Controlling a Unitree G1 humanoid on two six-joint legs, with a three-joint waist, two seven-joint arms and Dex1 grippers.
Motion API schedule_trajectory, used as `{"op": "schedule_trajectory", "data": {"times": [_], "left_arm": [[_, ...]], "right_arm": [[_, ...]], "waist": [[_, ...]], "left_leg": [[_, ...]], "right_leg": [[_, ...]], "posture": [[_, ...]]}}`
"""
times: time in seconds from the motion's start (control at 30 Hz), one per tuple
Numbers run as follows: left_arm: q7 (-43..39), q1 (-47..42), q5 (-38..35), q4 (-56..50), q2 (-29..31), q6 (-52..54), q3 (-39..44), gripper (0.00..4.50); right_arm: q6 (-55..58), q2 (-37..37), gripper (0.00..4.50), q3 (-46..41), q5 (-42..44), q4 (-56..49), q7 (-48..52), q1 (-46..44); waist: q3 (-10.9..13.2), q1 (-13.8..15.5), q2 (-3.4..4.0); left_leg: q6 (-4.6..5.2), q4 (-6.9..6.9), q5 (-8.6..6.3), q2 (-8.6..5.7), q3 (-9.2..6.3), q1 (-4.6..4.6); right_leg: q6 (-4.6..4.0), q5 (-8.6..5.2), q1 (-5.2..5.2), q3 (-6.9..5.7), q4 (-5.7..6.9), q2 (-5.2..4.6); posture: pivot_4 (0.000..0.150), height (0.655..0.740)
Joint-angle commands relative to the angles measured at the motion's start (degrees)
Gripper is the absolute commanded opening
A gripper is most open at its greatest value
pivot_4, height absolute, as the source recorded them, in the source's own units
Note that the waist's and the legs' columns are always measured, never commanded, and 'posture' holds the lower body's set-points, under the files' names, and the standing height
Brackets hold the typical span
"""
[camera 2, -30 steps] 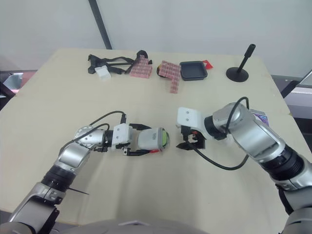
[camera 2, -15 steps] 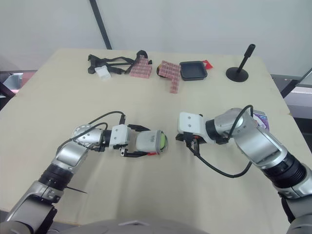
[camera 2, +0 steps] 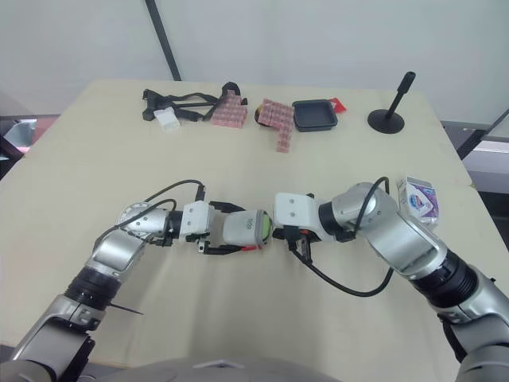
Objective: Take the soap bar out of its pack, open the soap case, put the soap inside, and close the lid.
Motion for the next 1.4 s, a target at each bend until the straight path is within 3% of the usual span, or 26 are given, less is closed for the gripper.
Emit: {"op": "schedule_trajectory", "data": {"times": [0.03,0.53,0.6,0.7,0.77,0.9,1.07,1.23,1.4], "left_arm": [[0.44,-0.90,-1.11,-2.71,-0.96,-0.12,-0.57,3.46],[0.95,-0.54,-0.66,-1.49,0.48,-2.24,0.45,3.46],[1.89,-0.74,-0.34,-0.74,0.44,-4.09,1.10,3.46],[3.34,-0.96,0.31,-0.15,0.05,-6.78,1.52,3.46],[4.41,-1.04,1.25,0.31,-0.11,-9.19,1.17,3.46],[5.91,-0.67,2.12,0.66,-0.41,-12.48,0.70,3.46],[7.38,0.27,3.09,-0.32,-0.86,-15.39,0.05,3.46],[8.66,0.69,4.16,-1.33,-1.29,-16.96,-0.67,3.46],[9.18,1.49,4.28,-3.11,-1.59,-16.29,-1.27,3.46]], "right_arm": [[-1.05,1.57,0.02,0.30,-0.35,-1.00,-0.21,-1.88],[-2.94,-4.07,0.02,-4.99,0.48,-0.95,1.29,3.33],[4.79,-4.03,0.02,-12.43,7.13,-2.00,0.57,6.94],[13.49,-4.87,0.75,-19.06,13.67,-3.43,0.37,10.94],[20.46,-2.85,1.57,-23.68,18.30,-3.73,-2.15,12.77],[35.64,4.95,2.78,-33.37,27.86,-2.82,-7.31,14.48],[49.73,15.13,4.43,-42.11,32.79,-0.76,-14.30,13.80],[51.10,20.36,4.47,-46.06,39.33,2.63,-21.39,12.86],[51.10,23.69,4.47,-44.51,43.31,2.88,-27.95,10.85]], "waist": [[0.00,0.02,0.00],[0.00,0.12,0.00],[0.01,0.22,-0.01],[0.01,0.43,-0.01],[0.00,0.45,-0.01],[0.01,0.18,0.04],[0.01,0.38,0.03],[0.04,0.50,0.09],[0.04,0.35,0.10]], "left_leg": [[0.00,0.00,0.00,0.00,0.00,-0.01],[0.00,-0.01,-0.01,-0.01,0.00,-0.02],[0.00,-0.01,0.00,0.00,0.00,-0.02],[0.00,-0.01,-0.01,-0.01,-0.01,-0.02],[0.01,-0.01,-0.01,-0.01,-0.02,-0.01],[0.00,-0.02,0.00,0.02,-0.01,0.04],[0.00,-0.02,0.01,0.01,-0.01,0.05],[0.00,-0.01,0.01,0.01,0.00,0.05],[0.00,-0.03,0.01,0.00,0.00,0.06]], "right_leg": [[0.00,0.00,0.00,0.00,0.00,0.00],[0.00,0.00,0.00,0.00,-0.05,0.00],[0.00,0.00,0.00,0.01,-0.02,0.01],[0.00,0.00,0.01,0.01,-0.06,0.00],[0.00,0.00,0.08,0.00,-0.11,0.00],[0.00,0.00,0.09,0.01,-0.08,0.05],[-0.01,-0.01,0.09,0.00,-0.07,0.02],[-0.02,-0.01,0.07,-0.02,-0.07,-0.01],[-0.02,-0.01,0.07,-0.02,-0.07,-0.01]], "posture": [[0.150,0.7400],[0.150,0.7400],[0.150,0.7400],[0.150,0.7400],[0.150,0.7400],[0.150,0.7400],[0.150,0.7400],[0.150,0.7400],[0.150,0.7400]]}}
